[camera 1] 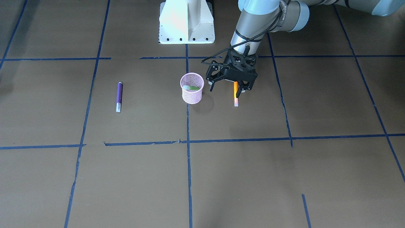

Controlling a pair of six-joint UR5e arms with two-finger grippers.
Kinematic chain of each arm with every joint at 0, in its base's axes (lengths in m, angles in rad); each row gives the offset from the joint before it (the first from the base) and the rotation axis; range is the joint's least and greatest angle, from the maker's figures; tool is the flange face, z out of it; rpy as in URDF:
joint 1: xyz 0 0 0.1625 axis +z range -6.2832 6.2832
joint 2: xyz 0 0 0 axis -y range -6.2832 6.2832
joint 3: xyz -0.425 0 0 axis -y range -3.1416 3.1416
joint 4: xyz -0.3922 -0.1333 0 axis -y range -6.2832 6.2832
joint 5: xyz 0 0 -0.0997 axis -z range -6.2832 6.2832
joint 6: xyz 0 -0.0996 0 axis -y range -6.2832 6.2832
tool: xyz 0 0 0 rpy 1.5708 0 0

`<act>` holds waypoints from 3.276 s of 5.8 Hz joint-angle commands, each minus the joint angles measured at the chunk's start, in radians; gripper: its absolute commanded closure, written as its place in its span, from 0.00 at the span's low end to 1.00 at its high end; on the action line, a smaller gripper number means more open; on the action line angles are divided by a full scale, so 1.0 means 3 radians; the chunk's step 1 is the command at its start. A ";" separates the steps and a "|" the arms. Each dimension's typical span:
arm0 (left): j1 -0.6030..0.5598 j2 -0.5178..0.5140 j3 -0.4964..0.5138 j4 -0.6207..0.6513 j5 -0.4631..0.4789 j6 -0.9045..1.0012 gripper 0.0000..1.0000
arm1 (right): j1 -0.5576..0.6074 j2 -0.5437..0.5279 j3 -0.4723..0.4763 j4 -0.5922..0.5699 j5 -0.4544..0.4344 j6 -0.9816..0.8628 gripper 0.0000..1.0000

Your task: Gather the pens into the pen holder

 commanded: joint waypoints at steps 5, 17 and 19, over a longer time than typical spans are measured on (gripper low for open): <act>0.0000 0.0005 0.0005 -0.0005 0.0005 -0.0001 0.01 | -0.0028 0.0000 -0.0006 -0.0019 0.0000 -0.0001 0.49; -0.0036 0.0285 -0.0113 -0.0005 -0.0010 0.0060 0.01 | -0.0604 0.0330 0.1491 0.1200 -0.0178 0.2130 1.00; -0.0056 0.0444 -0.0113 0.0000 -0.0015 0.0264 0.01 | -0.1826 0.0806 0.2063 0.1198 -0.1826 0.3291 1.00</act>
